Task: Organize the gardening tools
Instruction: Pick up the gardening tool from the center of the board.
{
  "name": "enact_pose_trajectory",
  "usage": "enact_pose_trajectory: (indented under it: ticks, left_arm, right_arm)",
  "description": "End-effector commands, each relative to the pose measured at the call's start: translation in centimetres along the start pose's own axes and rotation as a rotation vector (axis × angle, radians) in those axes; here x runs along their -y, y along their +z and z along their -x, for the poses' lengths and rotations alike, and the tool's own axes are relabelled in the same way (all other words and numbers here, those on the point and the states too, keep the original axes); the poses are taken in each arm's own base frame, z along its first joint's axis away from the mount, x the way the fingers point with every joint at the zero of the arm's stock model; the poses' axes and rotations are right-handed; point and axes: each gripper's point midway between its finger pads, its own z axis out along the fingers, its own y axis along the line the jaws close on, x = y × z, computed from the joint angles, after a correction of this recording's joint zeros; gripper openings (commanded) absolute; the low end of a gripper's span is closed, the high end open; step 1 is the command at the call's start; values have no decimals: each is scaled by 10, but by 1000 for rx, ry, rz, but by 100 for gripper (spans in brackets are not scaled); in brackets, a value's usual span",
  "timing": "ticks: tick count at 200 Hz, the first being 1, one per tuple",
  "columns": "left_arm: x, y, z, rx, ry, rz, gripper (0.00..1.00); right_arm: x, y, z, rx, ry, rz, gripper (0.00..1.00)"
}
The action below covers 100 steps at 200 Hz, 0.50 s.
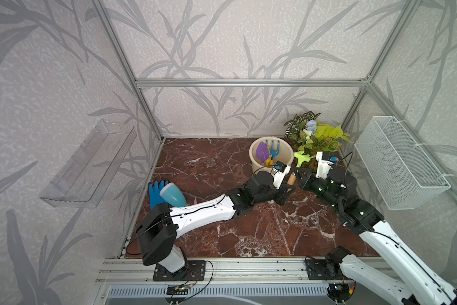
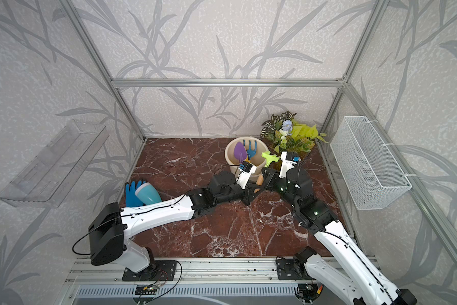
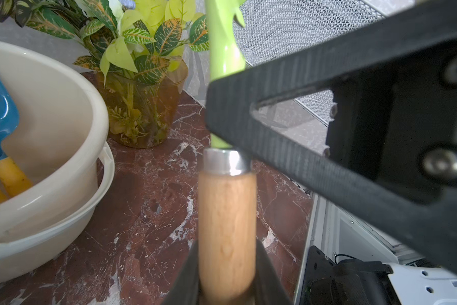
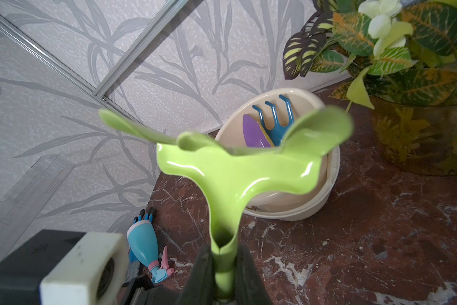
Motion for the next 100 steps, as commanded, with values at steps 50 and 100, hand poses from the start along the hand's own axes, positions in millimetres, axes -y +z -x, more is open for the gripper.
enact_pose_trajectory:
  ticks: [50,100]
  left_arm:
    - [-12,-14,6,20,49,65,0]
    - [-7,-24,5,32,65,49,0]
  right_arm:
    - [-10,3,13,-11,38,33,62]
    - [-21,18,14,-65,70,88,60]
